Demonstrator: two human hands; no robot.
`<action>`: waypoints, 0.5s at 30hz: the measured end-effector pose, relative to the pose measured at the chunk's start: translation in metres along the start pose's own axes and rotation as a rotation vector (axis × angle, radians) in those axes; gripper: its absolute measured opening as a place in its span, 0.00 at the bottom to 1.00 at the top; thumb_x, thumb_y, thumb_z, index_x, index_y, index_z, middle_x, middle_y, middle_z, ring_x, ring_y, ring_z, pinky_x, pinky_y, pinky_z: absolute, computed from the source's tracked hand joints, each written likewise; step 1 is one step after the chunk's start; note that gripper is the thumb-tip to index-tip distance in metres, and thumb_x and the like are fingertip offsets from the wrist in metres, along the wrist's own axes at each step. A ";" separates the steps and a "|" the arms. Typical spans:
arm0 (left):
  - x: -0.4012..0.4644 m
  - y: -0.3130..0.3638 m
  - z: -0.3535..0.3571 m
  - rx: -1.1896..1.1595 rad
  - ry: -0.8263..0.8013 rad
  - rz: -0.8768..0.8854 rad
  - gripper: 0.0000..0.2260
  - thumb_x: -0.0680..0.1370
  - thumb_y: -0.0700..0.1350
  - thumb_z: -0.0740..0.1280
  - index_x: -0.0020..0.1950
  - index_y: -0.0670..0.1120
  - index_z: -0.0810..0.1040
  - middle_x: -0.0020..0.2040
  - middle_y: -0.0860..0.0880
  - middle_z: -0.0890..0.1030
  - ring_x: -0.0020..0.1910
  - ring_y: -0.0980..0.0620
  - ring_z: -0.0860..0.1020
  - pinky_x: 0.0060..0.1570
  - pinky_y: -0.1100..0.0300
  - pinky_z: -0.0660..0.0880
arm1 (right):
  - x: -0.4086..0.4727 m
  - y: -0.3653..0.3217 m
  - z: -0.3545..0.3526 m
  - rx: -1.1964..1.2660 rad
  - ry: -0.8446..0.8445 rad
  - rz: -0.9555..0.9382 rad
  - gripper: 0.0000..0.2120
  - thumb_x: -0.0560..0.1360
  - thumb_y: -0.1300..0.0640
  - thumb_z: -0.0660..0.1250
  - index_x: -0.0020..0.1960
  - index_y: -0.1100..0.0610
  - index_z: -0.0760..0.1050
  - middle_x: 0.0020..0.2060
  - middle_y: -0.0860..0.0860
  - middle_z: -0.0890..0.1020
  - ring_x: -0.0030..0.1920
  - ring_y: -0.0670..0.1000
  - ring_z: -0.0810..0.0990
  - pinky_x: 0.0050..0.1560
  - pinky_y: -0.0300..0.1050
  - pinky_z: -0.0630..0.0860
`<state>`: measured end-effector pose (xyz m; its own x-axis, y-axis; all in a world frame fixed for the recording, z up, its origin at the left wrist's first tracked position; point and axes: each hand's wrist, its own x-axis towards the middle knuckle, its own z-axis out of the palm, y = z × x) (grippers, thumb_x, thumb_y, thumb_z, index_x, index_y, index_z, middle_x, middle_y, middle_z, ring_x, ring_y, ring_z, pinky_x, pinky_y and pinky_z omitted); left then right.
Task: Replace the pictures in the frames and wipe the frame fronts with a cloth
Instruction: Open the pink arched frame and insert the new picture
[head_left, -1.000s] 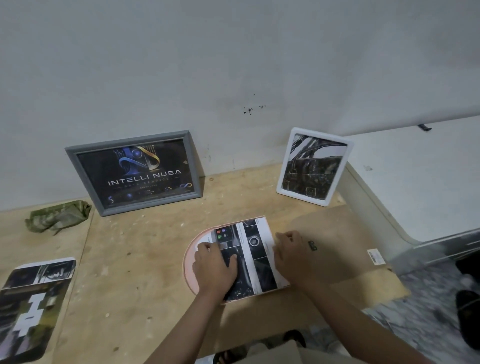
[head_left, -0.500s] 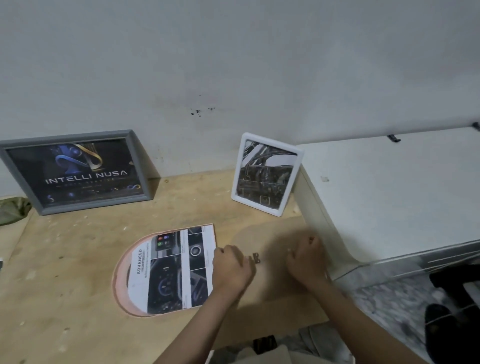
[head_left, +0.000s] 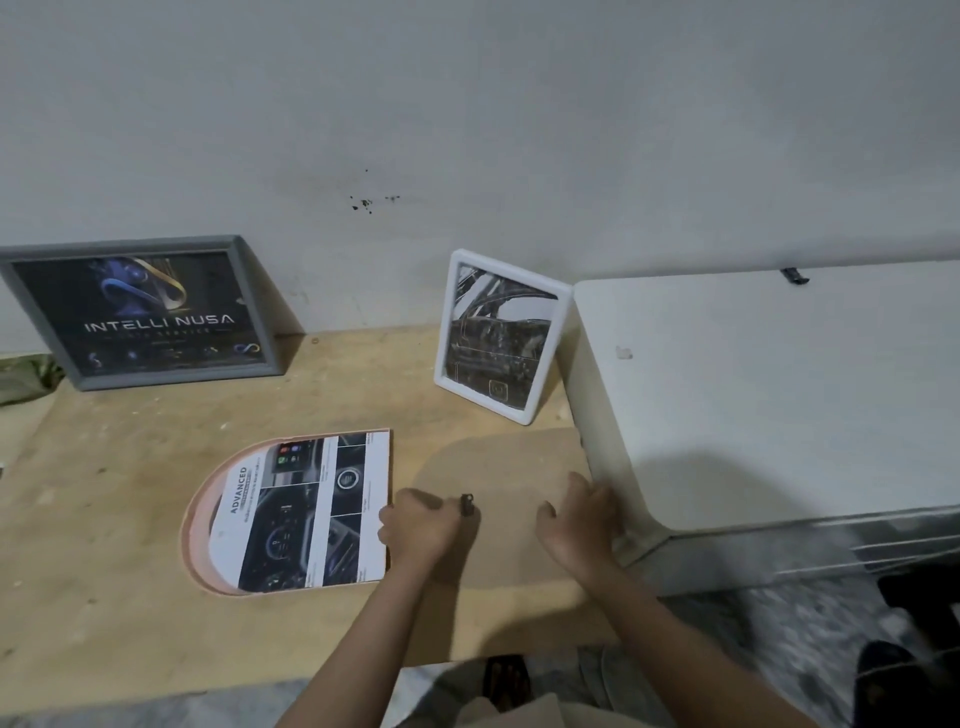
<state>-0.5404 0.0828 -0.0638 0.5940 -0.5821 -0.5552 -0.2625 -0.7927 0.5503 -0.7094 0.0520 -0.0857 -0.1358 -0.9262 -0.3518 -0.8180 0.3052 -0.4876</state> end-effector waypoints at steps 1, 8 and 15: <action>0.003 0.001 0.000 -0.049 -0.002 -0.030 0.26 0.67 0.56 0.68 0.61 0.43 0.73 0.61 0.39 0.73 0.61 0.37 0.71 0.58 0.53 0.69 | -0.001 -0.001 -0.001 0.012 0.015 -0.003 0.25 0.74 0.54 0.63 0.68 0.59 0.62 0.63 0.61 0.65 0.64 0.62 0.65 0.61 0.48 0.64; 0.009 -0.001 0.000 -0.202 0.028 -0.092 0.18 0.68 0.54 0.68 0.52 0.45 0.75 0.55 0.43 0.76 0.58 0.39 0.73 0.50 0.56 0.68 | -0.004 -0.004 -0.008 0.069 0.192 0.015 0.30 0.71 0.56 0.66 0.71 0.60 0.62 0.61 0.63 0.68 0.62 0.63 0.66 0.63 0.50 0.63; 0.012 -0.008 -0.018 -0.251 0.197 0.085 0.17 0.74 0.42 0.65 0.62 0.43 0.76 0.52 0.47 0.79 0.58 0.43 0.75 0.56 0.55 0.70 | -0.006 -0.016 -0.007 0.085 0.170 0.009 0.30 0.71 0.54 0.66 0.70 0.61 0.63 0.58 0.63 0.69 0.60 0.63 0.67 0.62 0.50 0.67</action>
<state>-0.5170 0.0858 -0.0637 0.7203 -0.5784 -0.3830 -0.1365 -0.6595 0.7392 -0.6997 0.0511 -0.0703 -0.2410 -0.9453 -0.2198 -0.7670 0.3242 -0.5538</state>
